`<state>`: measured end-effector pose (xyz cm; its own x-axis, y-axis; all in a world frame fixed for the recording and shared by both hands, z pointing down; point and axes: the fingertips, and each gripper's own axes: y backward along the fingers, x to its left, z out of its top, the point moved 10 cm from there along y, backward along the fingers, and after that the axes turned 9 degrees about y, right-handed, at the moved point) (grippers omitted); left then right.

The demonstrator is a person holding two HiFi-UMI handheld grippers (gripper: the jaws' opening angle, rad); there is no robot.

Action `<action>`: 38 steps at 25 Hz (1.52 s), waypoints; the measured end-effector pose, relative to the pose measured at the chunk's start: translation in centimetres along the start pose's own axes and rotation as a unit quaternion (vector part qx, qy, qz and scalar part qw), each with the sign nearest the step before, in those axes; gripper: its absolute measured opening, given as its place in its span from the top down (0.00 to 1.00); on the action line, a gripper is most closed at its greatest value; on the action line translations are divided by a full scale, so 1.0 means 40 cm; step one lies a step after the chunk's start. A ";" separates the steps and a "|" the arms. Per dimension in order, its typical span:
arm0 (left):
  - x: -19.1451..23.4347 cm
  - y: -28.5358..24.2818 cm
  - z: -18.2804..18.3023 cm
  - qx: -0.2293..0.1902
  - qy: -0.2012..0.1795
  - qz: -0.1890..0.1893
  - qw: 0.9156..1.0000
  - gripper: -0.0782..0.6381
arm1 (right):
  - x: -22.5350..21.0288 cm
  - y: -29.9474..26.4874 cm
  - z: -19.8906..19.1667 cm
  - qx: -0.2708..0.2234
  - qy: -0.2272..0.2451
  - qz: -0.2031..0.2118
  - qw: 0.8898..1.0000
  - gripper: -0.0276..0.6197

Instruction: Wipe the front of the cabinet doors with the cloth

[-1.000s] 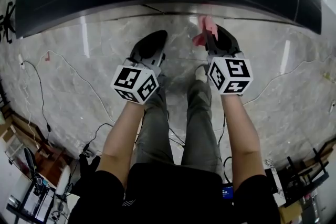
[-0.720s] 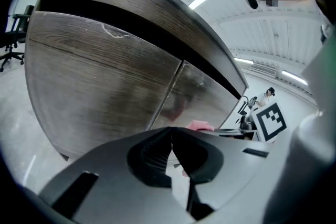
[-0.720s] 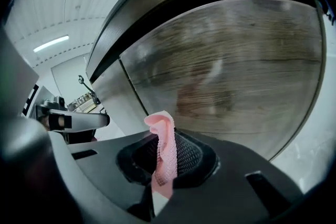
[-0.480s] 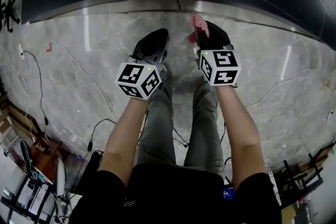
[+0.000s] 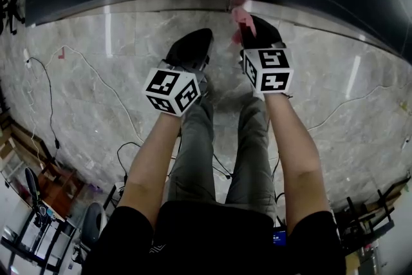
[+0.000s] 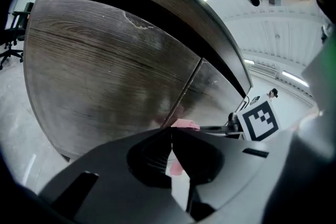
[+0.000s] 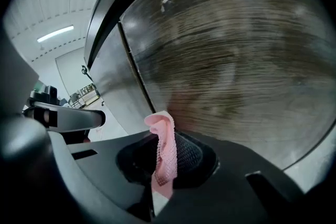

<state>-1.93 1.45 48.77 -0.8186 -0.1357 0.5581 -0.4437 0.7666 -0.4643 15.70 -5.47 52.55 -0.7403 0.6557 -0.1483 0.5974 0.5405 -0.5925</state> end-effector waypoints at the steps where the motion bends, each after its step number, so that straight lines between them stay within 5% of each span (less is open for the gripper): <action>1: -0.006 -0.003 -0.002 0.002 -0.002 0.000 1.000 0.88 | -0.008 0.007 -0.001 0.000 0.001 -0.002 1.000 0.88; 38: -0.388 -0.320 -0.117 0.067 -0.047 -0.065 0.995 0.88 | -0.557 0.396 -0.204 0.004 -0.095 -0.164 0.982 0.88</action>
<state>18.19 -3.31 49.27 -0.7790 -0.2903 0.5558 -0.5870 0.6491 -0.4837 44.16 -7.21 52.93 -0.9371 0.3363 -0.0935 0.3155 0.7014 -0.6391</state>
